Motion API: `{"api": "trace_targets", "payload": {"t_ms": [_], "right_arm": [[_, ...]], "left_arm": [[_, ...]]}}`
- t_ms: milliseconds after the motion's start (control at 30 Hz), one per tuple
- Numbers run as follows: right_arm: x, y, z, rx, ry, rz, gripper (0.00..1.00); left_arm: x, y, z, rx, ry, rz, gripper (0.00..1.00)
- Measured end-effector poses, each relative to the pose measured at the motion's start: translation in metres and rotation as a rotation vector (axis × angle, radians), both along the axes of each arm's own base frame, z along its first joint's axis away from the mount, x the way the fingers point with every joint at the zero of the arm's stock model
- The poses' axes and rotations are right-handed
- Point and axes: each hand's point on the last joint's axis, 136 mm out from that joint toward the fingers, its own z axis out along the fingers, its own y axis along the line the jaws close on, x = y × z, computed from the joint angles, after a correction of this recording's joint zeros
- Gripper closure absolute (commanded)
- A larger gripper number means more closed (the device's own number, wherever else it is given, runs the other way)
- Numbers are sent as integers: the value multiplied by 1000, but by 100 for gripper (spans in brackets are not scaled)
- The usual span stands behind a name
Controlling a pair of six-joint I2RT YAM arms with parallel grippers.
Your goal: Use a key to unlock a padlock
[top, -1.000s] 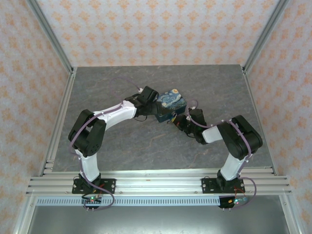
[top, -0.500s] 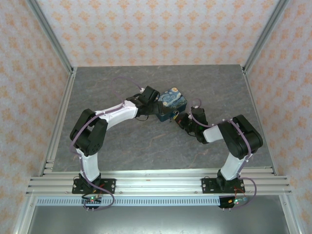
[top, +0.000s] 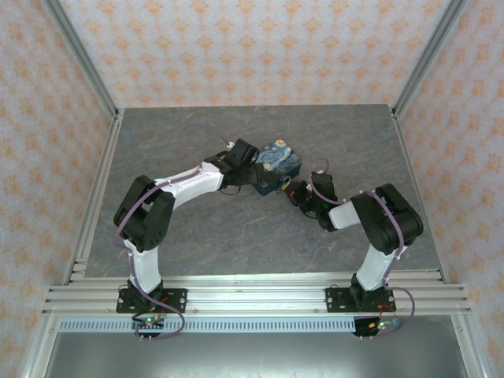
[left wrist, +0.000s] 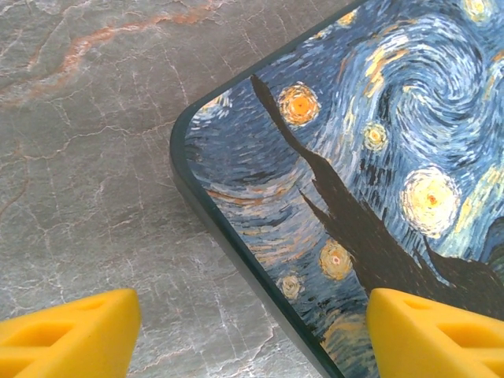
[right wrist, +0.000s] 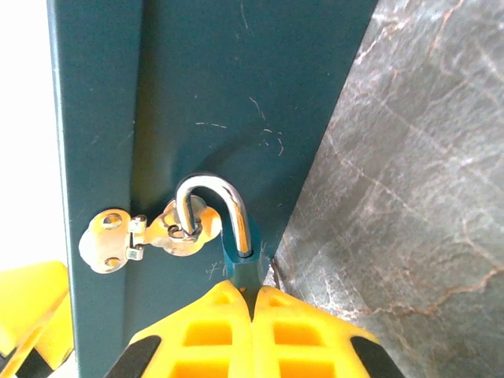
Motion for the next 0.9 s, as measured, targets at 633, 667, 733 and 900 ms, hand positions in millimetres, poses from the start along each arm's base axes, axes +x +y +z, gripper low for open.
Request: {"api": "trace_targets", "payload": {"t_ms": [633, 667, 733, 900], "right_arm": [[27, -1, 16, -68, -15, 58, 100], [28, -1, 16, -78, -16, 63, 100], [29, -3, 15, -96, -13, 72, 100], [31, -13, 11, -128, -3, 77, 100]], "left_arm": [[5, -3, 0, -7, -11, 0, 27], [5, -3, 0, -8, -10, -1, 27], [5, -3, 0, -8, -10, 0, 28], [5, -3, 0, -7, -10, -1, 28]]}}
